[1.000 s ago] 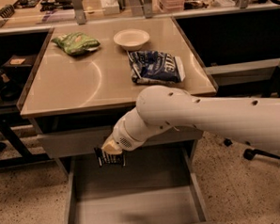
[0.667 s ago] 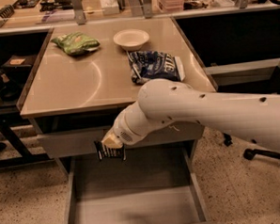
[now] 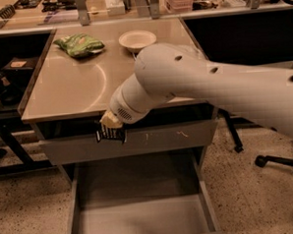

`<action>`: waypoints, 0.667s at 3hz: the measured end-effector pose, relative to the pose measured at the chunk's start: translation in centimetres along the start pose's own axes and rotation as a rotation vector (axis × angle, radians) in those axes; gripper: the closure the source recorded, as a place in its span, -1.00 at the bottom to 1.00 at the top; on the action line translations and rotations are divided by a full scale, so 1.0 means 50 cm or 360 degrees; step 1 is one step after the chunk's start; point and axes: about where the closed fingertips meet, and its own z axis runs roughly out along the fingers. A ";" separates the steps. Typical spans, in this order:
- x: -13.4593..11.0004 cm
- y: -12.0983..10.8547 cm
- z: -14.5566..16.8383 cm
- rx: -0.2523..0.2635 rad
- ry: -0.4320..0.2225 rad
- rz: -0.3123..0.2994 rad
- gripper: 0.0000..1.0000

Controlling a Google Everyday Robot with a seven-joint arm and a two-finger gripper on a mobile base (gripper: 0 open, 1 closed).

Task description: Pick rxbar chocolate from middle drawer and place on counter

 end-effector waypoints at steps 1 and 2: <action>-0.090 -0.036 -0.050 0.0074 0.0001 -0.0114 1.00; -0.106 -0.037 -0.059 0.0084 -0.0014 -0.0130 1.00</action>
Offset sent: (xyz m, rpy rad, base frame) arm 0.0171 0.0095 0.0443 -0.0308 -0.0661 0.0203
